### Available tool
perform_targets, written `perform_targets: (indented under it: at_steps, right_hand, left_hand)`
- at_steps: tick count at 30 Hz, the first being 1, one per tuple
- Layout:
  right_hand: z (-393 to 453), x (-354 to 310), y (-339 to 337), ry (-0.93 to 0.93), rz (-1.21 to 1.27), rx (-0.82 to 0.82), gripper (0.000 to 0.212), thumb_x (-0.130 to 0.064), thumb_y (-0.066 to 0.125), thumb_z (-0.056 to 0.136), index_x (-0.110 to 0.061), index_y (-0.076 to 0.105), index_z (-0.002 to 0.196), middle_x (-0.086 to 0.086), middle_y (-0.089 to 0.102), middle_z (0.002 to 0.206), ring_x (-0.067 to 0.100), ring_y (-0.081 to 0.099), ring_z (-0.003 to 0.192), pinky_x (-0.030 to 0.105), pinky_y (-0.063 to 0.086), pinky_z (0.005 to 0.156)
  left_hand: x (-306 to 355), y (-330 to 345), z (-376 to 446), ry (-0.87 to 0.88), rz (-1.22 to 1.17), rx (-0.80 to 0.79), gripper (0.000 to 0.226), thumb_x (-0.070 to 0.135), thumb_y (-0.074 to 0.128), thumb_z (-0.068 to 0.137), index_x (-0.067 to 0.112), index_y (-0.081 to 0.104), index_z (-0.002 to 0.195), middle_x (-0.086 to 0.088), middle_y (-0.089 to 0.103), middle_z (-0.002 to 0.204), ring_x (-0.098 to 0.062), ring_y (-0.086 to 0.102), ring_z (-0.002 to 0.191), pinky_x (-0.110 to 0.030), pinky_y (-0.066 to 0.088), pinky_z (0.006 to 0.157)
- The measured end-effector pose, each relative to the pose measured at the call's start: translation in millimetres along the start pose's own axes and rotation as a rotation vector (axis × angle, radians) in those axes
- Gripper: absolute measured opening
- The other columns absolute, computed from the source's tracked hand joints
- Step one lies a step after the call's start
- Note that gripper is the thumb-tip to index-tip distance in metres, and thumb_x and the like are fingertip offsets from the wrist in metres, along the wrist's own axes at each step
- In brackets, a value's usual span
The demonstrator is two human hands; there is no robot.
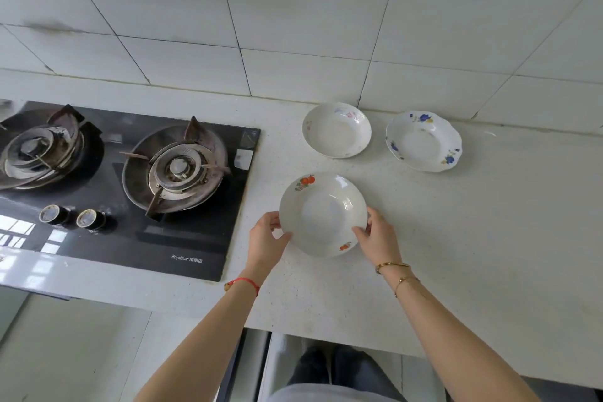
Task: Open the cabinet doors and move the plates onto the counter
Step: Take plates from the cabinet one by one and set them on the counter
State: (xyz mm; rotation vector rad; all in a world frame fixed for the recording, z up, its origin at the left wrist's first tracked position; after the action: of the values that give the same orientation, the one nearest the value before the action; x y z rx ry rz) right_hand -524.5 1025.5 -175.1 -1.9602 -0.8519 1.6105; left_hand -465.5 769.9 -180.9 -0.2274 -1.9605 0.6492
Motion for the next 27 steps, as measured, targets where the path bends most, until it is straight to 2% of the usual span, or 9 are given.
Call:
perform_targets:
  at_steps: [2,5,9,14,16,19,21,23,27]
  right_hand:
    - [1.2,-0.1,1.4,0.002,0.015,-0.001,0.042,-0.012,0.064,0.082,-0.009,0.054,0.122,0.007,0.062,0.095,0.022,0.058,0.085,0.029,0.048,0.073]
    - [-1.9,1.8,3.2,0.008,0.019,-0.011,0.045,-0.015,0.064,0.083,-0.009,0.051,0.126,0.008,0.063,0.104,0.024,0.059,0.094,0.027,0.047,0.074]
    - [-7.9,4.3,4.9,0.032,0.011,-0.012,0.046,-0.018,0.065,0.085,-0.009,0.049,0.127,0.011,0.061,0.107,0.026,0.058,0.097,0.031,0.052,0.075]
    - [-3.9,1.5,1.2,0.025,-0.001,-0.047,0.044,-0.018,0.065,0.084,-0.009,0.050,0.124,0.009,0.062,0.109,0.026,0.058,0.101,0.039,0.054,0.083]
    - [-4.2,2.9,-0.1,0.025,-0.010,-0.063,0.044,-0.020,0.065,0.085,-0.010,0.050,0.126,0.008,0.062,0.111,0.025,0.058,0.103,0.039,0.053,0.085]
    - [-4.8,6.3,-5.8,0.027,-0.037,-0.088,0.041,-0.028,0.062,0.089,-0.010,0.052,0.124,0.007,0.062,0.108,0.025,0.058,0.104,0.033,0.051,0.081]
    - [-4.4,7.7,-14.7,0.038,-0.061,-0.085,0.048,-0.032,0.058,0.091,-0.008,0.048,0.132,0.008,0.061,0.115,0.026,0.055,0.111,0.035,0.049,0.088]
    - [-5.3,4.2,-27.8,-0.007,-0.097,-0.048,0.051,-0.033,0.056,0.093,-0.009,0.045,0.136,0.008,0.058,0.123,0.025,0.050,0.117,0.036,0.046,0.094]
    - [-14.7,-12.9,-55.5,-0.183,-0.157,0.028,0.045,-0.027,0.058,0.092,-0.009,0.050,0.132,0.010,0.058,0.123,0.026,0.048,0.116,0.038,0.045,0.095]
  left_hand:
    - [0.3,0.5,3.3,-0.005,0.012,-0.004,0.041,0.022,0.073,0.084,0.020,0.057,0.121,0.003,0.062,0.115,-0.012,0.057,0.099,-0.018,0.045,0.085]
    - [2.3,1.4,5.4,0.001,0.035,-0.005,0.042,0.022,0.072,0.084,0.020,0.057,0.123,0.002,0.062,0.118,-0.011,0.057,0.099,-0.020,0.046,0.088]
    - [6.9,1.1,7.8,0.024,0.079,-0.014,0.043,0.021,0.070,0.086,0.018,0.056,0.126,-0.001,0.062,0.122,-0.013,0.057,0.103,-0.025,0.047,0.092]
    - [10.3,2.7,3.2,0.047,0.116,-0.001,0.043,0.021,0.069,0.087,0.019,0.056,0.128,-0.002,0.062,0.123,-0.011,0.055,0.101,-0.023,0.044,0.090]
    - [11.6,3.0,0.8,0.044,0.136,0.000,0.045,0.023,0.067,0.088,0.018,0.054,0.130,-0.003,0.061,0.125,-0.013,0.056,0.103,-0.026,0.047,0.093]
    - [17.0,1.7,-4.0,0.074,0.236,-0.011,0.051,0.028,0.065,0.089,0.017,0.050,0.137,-0.005,0.059,0.130,-0.019,0.057,0.112,-0.034,0.049,0.097]
    - [20.3,-3.1,-8.4,0.080,0.299,-0.008,0.054,0.032,0.063,0.091,0.017,0.046,0.140,-0.005,0.055,0.135,-0.021,0.055,0.118,-0.038,0.048,0.101]
    - [25.4,-10.1,-13.5,0.100,0.344,0.004,0.055,0.033,0.061,0.092,0.017,0.044,0.141,-0.005,0.052,0.138,-0.023,0.051,0.124,-0.041,0.046,0.104]
    - [44.2,-27.8,-32.4,0.210,0.414,0.077,0.049,0.031,0.058,0.094,0.018,0.046,0.139,-0.005,0.051,0.140,-0.023,0.046,0.129,-0.039,0.042,0.107]
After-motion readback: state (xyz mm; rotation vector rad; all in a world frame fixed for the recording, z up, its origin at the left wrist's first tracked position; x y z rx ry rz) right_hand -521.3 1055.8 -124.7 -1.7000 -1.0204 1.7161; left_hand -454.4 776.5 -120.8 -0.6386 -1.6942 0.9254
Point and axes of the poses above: each hand's wrist, its own z-axis towards the middle knuckle, its own y-axis out of the palm, x = y × z, the point moved 7 cm from there along z, towards the middle knuckle
